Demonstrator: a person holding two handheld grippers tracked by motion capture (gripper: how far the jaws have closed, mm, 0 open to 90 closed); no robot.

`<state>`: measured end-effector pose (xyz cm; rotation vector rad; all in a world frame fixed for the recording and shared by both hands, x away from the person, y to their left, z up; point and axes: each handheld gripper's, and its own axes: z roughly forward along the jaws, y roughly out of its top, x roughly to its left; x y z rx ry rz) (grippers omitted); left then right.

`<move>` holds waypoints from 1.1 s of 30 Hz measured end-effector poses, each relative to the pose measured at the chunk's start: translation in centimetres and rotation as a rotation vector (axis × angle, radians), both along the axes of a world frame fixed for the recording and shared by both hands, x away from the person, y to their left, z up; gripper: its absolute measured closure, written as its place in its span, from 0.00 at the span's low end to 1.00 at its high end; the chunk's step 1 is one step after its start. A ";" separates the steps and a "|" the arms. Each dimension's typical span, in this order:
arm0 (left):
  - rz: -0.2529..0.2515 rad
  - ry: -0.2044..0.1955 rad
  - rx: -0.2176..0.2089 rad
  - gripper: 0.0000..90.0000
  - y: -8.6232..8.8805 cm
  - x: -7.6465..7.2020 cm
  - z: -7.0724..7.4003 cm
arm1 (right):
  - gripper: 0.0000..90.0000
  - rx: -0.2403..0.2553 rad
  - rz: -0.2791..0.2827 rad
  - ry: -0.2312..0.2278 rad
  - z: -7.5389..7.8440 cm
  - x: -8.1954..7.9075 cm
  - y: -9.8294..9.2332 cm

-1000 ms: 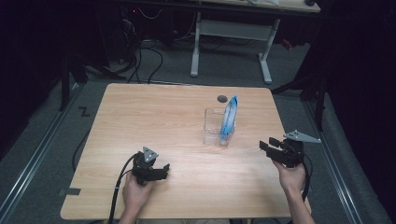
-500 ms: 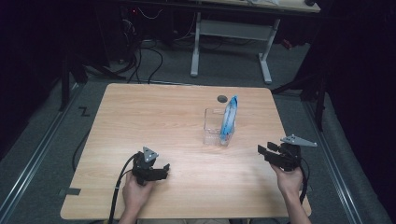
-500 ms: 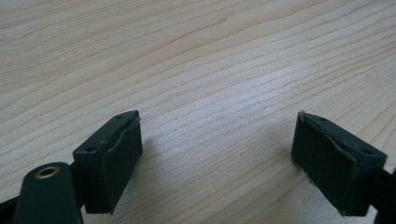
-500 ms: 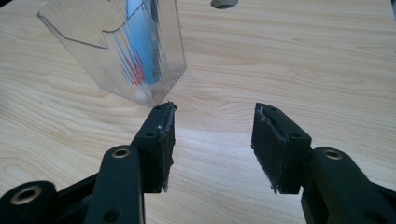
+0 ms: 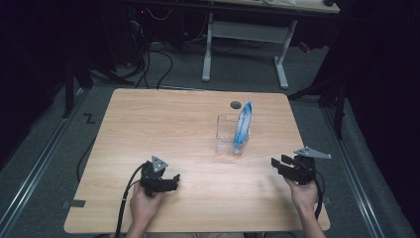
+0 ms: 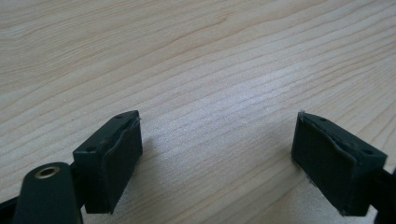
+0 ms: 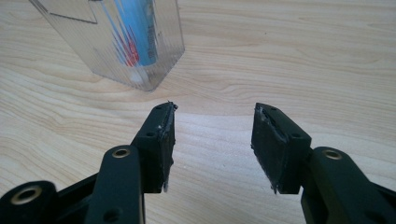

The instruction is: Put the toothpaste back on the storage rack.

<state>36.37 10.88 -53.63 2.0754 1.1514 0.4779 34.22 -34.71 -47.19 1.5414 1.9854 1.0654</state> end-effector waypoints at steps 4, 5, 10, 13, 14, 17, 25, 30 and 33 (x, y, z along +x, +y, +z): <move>0.000 0.000 0.000 0.19 0.0 0.0 0.0 | 0.55 -0.012 0.005 0.014 -0.4 0.1 0.3; 0.000 0.000 0.000 0.19 0.0 0.0 0.0 | 0.55 -0.013 0.007 0.015 -0.5 0.2 0.3; 0.000 0.000 0.000 0.19 0.0 0.0 0.0 | 0.55 -0.013 0.002 0.029 -1.1 0.3 0.4; 0.000 0.000 0.000 0.19 0.0 0.0 0.0 | 0.54 -0.017 0.003 0.034 -1.5 0.3 0.5; 0.000 0.000 0.000 0.19 0.0 0.0 0.0 | 0.54 -0.019 0.004 0.032 -1.7 0.3 0.5; 0.001 -0.001 0.000 0.19 0.0 0.0 0.0 | 0.54 -0.023 0.001 0.043 -2.0 0.4 0.6; 0.001 -0.001 0.000 0.19 0.0 0.0 0.0 | 0.52 -0.038 -0.011 0.064 -3.1 0.8 0.7; 0.001 -0.001 0.000 0.19 0.0 0.0 0.0 | 0.52 -0.045 -0.011 0.067 -3.6 1.1 0.9; 0.000 0.000 0.000 0.19 0.0 0.0 0.0 | 0.51 -0.055 -0.015 0.074 -4.1 1.3 1.1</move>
